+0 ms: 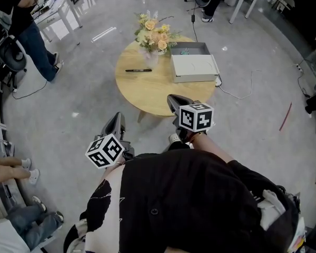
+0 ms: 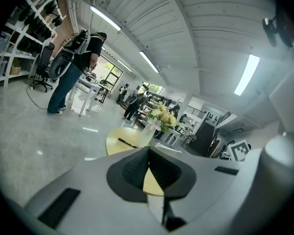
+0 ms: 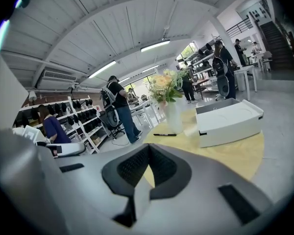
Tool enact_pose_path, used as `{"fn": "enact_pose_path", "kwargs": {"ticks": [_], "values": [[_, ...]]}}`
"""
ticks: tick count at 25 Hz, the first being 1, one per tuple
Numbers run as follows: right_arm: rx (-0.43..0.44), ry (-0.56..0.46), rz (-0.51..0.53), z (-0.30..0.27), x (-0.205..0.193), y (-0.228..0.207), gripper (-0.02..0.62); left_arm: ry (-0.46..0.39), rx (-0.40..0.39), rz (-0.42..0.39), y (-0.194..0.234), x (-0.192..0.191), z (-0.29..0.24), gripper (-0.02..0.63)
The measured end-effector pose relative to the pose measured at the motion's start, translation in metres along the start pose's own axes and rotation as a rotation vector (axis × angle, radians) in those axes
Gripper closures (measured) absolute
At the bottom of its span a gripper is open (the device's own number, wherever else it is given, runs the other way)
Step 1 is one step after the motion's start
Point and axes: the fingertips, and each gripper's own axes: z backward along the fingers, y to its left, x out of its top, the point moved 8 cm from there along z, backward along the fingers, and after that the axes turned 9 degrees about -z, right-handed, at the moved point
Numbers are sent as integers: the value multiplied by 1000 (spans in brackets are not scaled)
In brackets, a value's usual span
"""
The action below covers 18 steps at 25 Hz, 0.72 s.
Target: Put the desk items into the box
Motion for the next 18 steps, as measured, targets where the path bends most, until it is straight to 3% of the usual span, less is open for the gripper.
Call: {"fn": "enact_pose_path", "kwargs": {"ticks": [18], "values": [[6, 22, 28, -10, 7, 4, 589, -5, 6, -6, 3, 9, -3, 595]]}}
